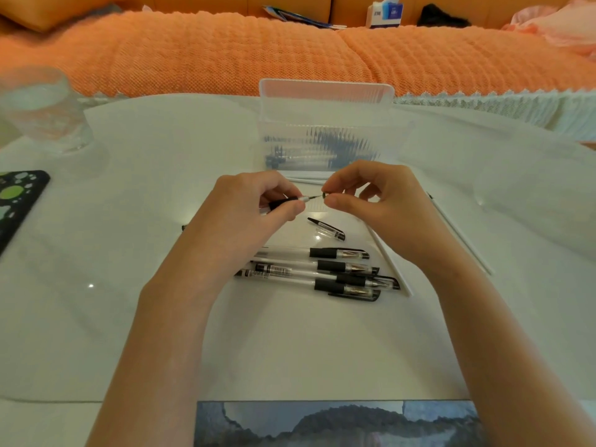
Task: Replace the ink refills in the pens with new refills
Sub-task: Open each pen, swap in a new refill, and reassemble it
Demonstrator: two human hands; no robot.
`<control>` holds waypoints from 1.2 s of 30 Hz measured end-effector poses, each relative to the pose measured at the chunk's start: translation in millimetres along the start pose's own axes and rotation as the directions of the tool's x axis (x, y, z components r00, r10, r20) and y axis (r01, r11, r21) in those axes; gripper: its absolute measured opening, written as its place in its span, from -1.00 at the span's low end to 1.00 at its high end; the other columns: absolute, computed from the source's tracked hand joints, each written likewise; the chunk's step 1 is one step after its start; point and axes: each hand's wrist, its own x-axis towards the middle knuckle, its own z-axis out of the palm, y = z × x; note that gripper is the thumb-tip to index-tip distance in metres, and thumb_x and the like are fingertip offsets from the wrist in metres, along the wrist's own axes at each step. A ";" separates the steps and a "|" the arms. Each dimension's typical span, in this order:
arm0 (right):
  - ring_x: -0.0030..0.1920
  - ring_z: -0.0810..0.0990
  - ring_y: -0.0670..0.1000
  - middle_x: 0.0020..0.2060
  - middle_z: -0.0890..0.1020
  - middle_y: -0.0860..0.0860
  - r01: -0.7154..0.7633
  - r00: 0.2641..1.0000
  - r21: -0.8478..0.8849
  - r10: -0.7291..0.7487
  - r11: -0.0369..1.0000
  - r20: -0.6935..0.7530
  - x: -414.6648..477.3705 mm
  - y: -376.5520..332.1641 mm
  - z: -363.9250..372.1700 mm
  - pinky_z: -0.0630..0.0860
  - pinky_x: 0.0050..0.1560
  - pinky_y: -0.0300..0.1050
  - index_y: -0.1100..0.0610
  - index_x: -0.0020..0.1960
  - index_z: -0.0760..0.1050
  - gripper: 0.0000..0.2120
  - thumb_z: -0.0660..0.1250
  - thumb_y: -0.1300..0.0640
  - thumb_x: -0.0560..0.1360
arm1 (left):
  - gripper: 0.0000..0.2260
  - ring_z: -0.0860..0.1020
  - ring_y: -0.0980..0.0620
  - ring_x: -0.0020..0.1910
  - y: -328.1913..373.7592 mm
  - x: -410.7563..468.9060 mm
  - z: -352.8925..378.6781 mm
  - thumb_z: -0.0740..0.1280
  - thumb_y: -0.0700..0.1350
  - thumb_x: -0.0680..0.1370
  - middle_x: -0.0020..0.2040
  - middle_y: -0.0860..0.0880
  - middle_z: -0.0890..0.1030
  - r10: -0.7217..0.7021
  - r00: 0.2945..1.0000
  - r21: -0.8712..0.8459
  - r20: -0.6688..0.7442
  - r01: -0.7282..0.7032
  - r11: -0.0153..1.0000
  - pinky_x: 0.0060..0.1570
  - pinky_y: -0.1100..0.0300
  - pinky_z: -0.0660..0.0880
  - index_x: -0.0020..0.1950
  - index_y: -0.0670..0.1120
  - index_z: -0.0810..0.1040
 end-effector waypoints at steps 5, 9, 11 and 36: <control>-0.15 0.53 -0.13 -0.21 0.64 -0.15 0.006 1.000 0.022 -0.006 1.000 0.016 0.4 -0.7 1.4 0.46 -0.11 -0.25 -0.01 -0.11 0.61 -0.94 0.43 0.13 0.44 | -0.91 0.56 0.26 -0.21 0.4 0.9 1.5 0.42 -0.02 0.47 -0.22 0.16 0.62 0.009 1.000 0.013 0.002 -0.009 1.000 -0.22 0.58 0.37 -0.04 0.07 0.63; -0.16 0.54 -0.12 -0.22 0.65 -0.13 0.020 0.999 0.025 -0.021 0.999 0.042 -0.2 -1.9 4.3 0.46 -0.11 -0.23 0.00 -0.11 0.61 -0.96 0.43 0.11 0.44 | -0.91 0.55 0.30 -0.20 3.3 0.8 3.8 0.42 -0.02 0.46 -0.23 0.20 0.60 0.021 1.000 0.025 0.014 -0.021 0.999 -0.21 0.61 0.35 -0.05 0.09 0.62; -0.16 0.55 -0.11 -0.23 0.65 -0.12 0.019 0.999 0.027 -0.021 0.999 0.050 -0.8 -2.7 4.6 0.45 -0.13 -0.27 0.02 -0.11 0.62 -0.97 0.41 0.10 0.45 | -0.91 0.54 0.33 -0.20 4.8 0.7 4.4 0.43 -0.03 0.45 -0.22 0.22 0.59 0.033 0.999 0.032 0.016 -0.033 0.999 -0.20 0.64 0.32 -0.05 0.09 0.61; -0.25 0.53 -0.18 -0.30 0.62 -0.18 -0.035 0.994 0.006 0.034 0.999 0.105 -2.1 -2.2 8.4 0.49 -0.13 -0.25 0.03 -0.17 0.56 -0.80 0.25 -0.01 0.55 | -0.92 0.56 0.26 -0.17 6.0 -0.2 1.6 0.32 -0.08 0.54 -0.20 0.14 0.63 0.071 0.997 -0.024 -0.015 -0.071 0.997 -0.19 0.58 0.33 -0.07 0.00 0.61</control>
